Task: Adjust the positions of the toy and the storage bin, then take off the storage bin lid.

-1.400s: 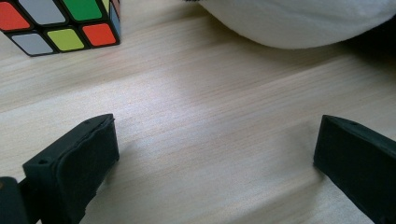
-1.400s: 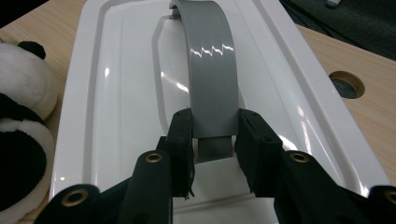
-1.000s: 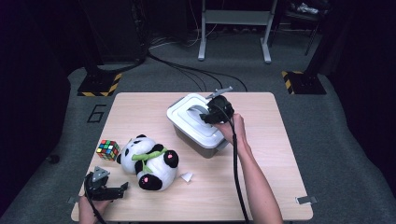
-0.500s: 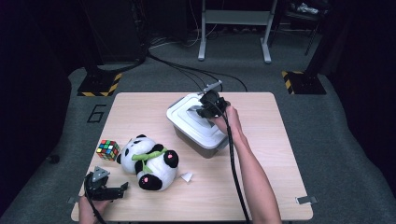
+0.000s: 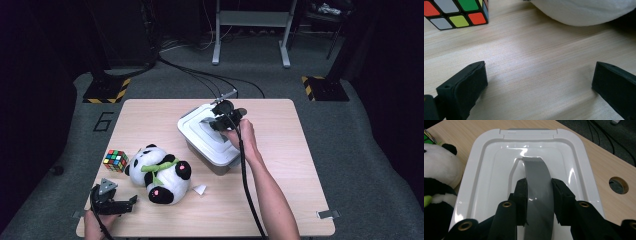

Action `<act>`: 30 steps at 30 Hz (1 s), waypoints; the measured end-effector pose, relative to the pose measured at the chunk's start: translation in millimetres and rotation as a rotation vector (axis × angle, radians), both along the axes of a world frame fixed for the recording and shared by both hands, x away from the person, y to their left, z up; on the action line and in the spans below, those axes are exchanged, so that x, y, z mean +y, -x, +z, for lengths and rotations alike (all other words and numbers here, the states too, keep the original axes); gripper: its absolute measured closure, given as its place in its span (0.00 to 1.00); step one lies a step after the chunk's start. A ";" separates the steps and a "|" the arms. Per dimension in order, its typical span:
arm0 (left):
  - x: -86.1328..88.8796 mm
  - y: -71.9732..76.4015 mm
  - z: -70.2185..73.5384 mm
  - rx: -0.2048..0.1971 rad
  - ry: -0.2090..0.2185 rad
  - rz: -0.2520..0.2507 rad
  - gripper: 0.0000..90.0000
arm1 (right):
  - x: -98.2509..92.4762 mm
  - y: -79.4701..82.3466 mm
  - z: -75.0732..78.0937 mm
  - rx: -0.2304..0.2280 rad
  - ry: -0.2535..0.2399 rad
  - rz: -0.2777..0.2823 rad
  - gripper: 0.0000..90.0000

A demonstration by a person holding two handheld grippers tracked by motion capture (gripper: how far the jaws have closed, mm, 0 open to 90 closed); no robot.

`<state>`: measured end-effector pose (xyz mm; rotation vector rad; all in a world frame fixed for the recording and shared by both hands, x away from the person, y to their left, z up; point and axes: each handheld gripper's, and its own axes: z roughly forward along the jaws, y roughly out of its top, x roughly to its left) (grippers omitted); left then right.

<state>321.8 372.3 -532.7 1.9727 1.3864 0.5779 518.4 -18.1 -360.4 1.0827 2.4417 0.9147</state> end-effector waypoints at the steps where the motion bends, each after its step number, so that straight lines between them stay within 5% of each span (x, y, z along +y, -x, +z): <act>1: 0.2 -0.2 0.0 -0.002 -0.002 -0.002 0.00 | 0.1 1.3 0.0 0.003 -0.002 -0.003 0.75; 18: 0.0 0.0 0.1 0.000 0.000 0.000 0.00 | 6.9 17.8 -0.4 0.040 -0.035 -0.015 0.75; 30: 0.1 -0.2 -0.1 -0.003 -0.001 -0.001 0.00 | 10.3 19.9 -0.4 0.009 -0.016 -0.006 0.75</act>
